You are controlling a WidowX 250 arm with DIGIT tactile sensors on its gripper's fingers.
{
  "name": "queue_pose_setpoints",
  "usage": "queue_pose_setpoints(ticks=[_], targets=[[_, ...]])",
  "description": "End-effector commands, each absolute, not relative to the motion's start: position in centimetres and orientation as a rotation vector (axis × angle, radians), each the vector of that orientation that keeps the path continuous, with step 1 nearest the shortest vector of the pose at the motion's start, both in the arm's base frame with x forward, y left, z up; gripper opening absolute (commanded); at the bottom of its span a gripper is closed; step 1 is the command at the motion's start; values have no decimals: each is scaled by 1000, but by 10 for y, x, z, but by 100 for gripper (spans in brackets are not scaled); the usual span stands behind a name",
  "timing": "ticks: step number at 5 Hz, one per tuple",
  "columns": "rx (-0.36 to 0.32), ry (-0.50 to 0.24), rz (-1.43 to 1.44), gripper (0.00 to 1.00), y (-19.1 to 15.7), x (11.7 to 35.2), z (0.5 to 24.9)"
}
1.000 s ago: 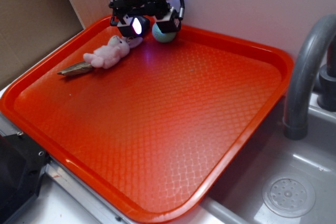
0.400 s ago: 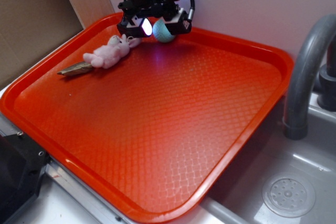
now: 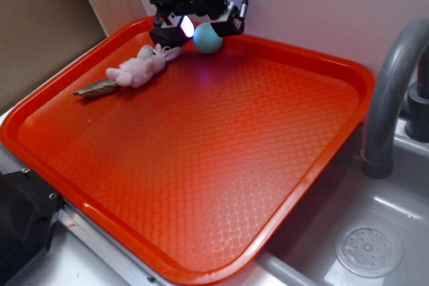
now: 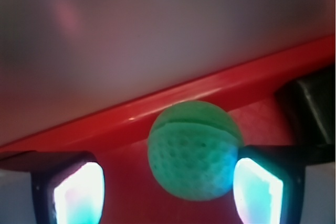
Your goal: Grab the green ball.
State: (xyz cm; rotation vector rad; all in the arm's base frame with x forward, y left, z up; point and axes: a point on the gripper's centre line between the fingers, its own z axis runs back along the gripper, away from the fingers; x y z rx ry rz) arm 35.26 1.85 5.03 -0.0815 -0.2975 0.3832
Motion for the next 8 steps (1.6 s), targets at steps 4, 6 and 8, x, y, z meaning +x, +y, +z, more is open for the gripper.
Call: queue_pose_setpoints(ticks=[4, 6, 8], targets=[[-20, -372, 383, 0, 35, 371, 53], [29, -231, 423, 0, 35, 337, 104], [-3, -214, 400, 0, 22, 256, 203]])
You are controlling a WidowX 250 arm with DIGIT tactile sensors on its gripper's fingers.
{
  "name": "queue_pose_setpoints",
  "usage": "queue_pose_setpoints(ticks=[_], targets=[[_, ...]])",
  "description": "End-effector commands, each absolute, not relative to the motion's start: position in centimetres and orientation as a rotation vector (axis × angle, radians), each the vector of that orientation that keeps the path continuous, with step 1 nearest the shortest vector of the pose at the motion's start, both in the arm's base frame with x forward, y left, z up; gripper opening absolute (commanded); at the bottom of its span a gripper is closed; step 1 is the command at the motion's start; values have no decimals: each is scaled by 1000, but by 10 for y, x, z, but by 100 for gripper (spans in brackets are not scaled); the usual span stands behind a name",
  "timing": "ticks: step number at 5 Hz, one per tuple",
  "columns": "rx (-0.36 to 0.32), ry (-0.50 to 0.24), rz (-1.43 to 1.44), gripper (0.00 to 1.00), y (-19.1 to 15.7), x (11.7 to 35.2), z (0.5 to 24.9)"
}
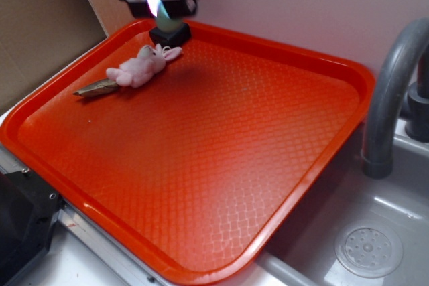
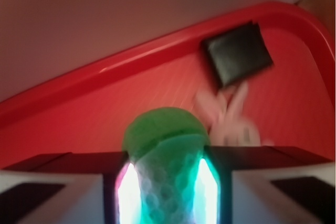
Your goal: Grab the green ball.
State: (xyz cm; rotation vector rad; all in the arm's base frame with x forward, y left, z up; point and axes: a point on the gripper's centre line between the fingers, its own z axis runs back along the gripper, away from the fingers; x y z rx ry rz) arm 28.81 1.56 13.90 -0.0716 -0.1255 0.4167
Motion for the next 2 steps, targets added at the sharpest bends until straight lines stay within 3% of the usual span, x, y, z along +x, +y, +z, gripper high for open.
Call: queue_pose_setpoints(ticks=[1, 2], targets=[[12, -303, 318, 0, 23, 234, 250], [38, -295, 287, 0, 18, 222, 288]])
